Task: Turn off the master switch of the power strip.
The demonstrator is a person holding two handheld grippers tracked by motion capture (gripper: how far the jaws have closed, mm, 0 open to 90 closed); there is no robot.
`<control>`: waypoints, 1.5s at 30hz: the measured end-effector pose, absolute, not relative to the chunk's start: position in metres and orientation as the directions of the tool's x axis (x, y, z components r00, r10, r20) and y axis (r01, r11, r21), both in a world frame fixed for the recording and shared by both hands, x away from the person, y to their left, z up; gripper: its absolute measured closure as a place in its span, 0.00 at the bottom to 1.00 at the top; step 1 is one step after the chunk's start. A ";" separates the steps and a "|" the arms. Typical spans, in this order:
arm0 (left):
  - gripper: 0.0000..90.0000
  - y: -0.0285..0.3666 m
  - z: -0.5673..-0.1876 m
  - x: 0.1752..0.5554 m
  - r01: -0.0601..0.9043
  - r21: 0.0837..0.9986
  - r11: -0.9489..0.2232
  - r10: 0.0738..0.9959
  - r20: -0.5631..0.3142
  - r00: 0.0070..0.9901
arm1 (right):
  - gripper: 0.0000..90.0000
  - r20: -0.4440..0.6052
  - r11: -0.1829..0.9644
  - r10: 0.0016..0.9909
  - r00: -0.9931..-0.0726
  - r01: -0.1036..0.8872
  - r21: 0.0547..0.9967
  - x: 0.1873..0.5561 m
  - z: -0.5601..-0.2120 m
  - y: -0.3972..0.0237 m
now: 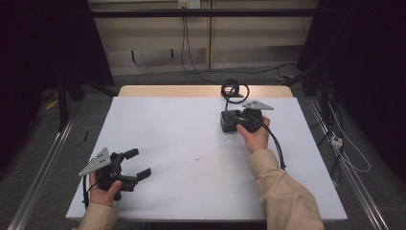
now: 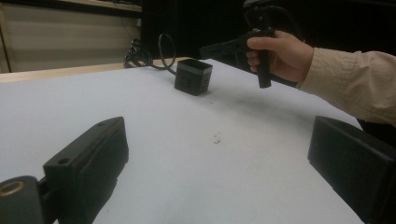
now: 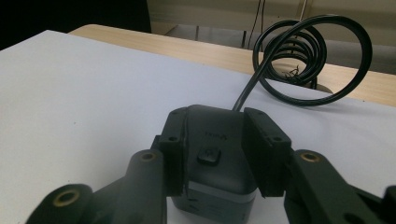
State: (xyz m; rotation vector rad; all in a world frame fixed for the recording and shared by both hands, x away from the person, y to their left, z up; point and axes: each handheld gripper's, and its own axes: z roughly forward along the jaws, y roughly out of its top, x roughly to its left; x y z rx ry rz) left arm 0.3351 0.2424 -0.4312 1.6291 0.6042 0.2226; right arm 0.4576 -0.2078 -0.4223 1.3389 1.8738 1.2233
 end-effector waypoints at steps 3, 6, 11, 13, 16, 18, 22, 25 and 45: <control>0.05 0.242 -0.431 0.336 0.256 0.966 -0.037 0.503 -0.203 0.840 | 0.61 0.095 0.088 0.925 -0.367 0.452 0.888 0.457 -0.421 -0.207; 0.05 0.241 -0.431 0.336 0.255 0.966 -0.036 0.501 -0.203 0.841 | 0.56 0.107 0.075 0.925 -0.366 0.451 0.889 0.456 -0.419 -0.207; 0.05 0.241 -0.431 0.337 0.251 0.967 -0.034 0.501 -0.201 0.842 | 0.42 0.114 0.066 0.927 -0.357 0.454 0.888 0.454 -0.417 -0.208; 0.05 0.240 -0.431 0.338 0.252 0.967 -0.038 0.499 -0.200 0.843 | 0.37 0.104 0.075 0.929 -0.356 0.453 0.888 0.453 -0.416 -0.208; 0.05 0.238 -0.431 0.338 0.251 0.967 -0.041 0.498 -0.198 0.844 | 0.32 0.105 0.075 0.925 -0.366 0.446 0.892 0.452 -0.415 -0.207; 0.05 0.238 -0.432 0.339 0.251 0.967 -0.046 0.496 -0.196 0.846 | 0.28 0.104 0.080 0.922 -0.374 0.445 0.892 0.450 -0.414 -0.205; 0.05 0.238 -0.432 0.339 0.248 0.968 -0.048 0.500 -0.192 0.845 | 0.26 0.099 0.084 0.918 -0.383 0.434 0.897 0.447 -0.411 -0.204; 0.05 0.237 -0.432 0.339 0.247 0.968 -0.049 0.498 -0.190 0.846 | 0.25 0.101 0.082 0.919 -0.382 0.436 0.896 0.446 -0.411 -0.205; 0.05 0.240 -0.432 0.332 0.244 0.967 -0.071 0.509 -0.175 0.843 | 0.18 0.120 0.091 0.896 -0.429 0.439 0.894 0.424 -0.412 -0.209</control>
